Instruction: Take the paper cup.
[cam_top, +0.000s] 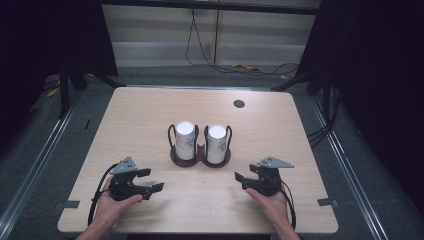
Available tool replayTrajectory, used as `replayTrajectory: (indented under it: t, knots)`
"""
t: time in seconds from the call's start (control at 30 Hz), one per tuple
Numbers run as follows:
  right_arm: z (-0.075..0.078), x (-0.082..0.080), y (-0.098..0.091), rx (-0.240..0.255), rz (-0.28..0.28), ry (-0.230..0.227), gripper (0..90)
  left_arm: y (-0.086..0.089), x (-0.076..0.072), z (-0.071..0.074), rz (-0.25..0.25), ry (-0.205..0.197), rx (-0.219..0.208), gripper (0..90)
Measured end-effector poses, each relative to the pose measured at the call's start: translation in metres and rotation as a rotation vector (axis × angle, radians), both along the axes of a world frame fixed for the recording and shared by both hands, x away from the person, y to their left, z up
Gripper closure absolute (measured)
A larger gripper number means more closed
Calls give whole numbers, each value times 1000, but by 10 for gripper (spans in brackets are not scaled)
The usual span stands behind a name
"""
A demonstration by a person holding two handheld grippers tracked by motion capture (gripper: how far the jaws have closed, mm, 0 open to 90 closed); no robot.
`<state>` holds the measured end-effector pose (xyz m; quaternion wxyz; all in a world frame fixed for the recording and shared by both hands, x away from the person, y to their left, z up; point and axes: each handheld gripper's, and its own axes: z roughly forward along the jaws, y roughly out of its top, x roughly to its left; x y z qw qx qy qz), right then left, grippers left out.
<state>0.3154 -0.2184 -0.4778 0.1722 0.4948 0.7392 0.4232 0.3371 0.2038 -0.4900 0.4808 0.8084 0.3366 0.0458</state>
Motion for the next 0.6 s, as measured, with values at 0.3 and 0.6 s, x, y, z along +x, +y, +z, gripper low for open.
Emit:
replayTrajectory:
  t: [0.3,0.6]
  knots:
    - [-1,1,3,12,52,25,319,-5,8,-1,-43,-5,17,215]
    - [6,1,12,24,120,11,325,-2,7,0,-40,-4,13,204]
